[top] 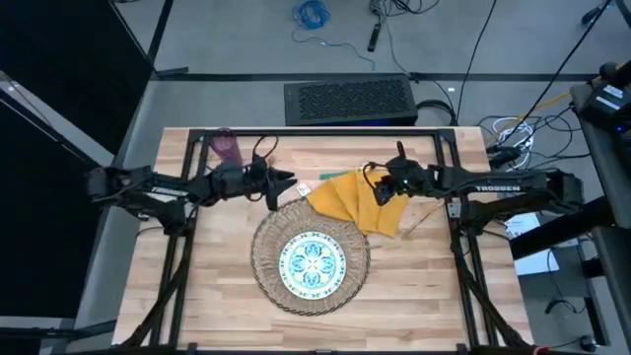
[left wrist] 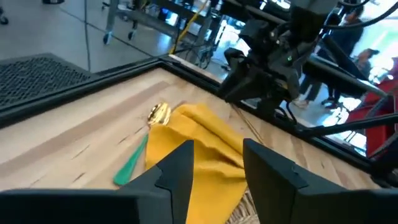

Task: Set table place
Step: Fold the yellow table napkin

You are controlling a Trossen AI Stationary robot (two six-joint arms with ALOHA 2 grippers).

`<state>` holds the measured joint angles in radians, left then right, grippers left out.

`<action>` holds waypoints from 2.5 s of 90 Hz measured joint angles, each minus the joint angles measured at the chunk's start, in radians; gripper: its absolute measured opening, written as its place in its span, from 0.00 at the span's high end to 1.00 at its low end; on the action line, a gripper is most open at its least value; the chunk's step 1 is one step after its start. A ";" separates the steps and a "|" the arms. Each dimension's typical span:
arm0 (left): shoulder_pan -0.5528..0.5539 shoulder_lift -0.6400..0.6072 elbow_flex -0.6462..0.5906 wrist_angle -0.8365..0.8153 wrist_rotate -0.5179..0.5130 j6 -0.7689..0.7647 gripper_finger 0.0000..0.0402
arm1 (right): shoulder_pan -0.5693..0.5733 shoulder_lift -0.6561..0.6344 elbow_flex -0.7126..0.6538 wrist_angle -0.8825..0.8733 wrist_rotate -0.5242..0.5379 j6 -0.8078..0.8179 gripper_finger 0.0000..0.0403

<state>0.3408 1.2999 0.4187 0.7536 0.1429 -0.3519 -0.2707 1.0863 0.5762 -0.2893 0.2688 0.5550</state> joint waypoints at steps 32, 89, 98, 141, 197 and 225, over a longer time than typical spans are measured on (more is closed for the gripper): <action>0.052 0.040 0.066 -0.060 0.164 0.073 0.70 | -0.123 0.000 0.000 -0.136 0.097 0.111 0.68; 0.052 0.040 0.065 -0.080 0.178 0.107 0.70 | -0.240 0.118 0.000 -0.413 0.101 0.244 0.68; 0.052 0.040 0.065 -0.081 0.178 0.106 0.70 | -0.242 0.167 0.000 -0.378 0.097 0.221 0.68; 0.052 0.040 0.065 -0.082 0.200 0.103 0.70 | -0.267 0.254 0.000 -0.365 0.059 0.192 0.68; 0.052 0.040 0.065 -0.082 0.214 0.097 0.70 | -0.328 0.257 0.000 -0.329 0.033 0.121 0.68; 0.052 0.040 0.065 -0.082 0.223 0.096 0.70 | -0.332 0.343 0.007 -0.319 -0.001 0.103 0.69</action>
<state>0.3923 1.3396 0.4835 0.6716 0.3657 -0.2559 -0.6029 1.4290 0.5835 -0.6080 0.2680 0.6579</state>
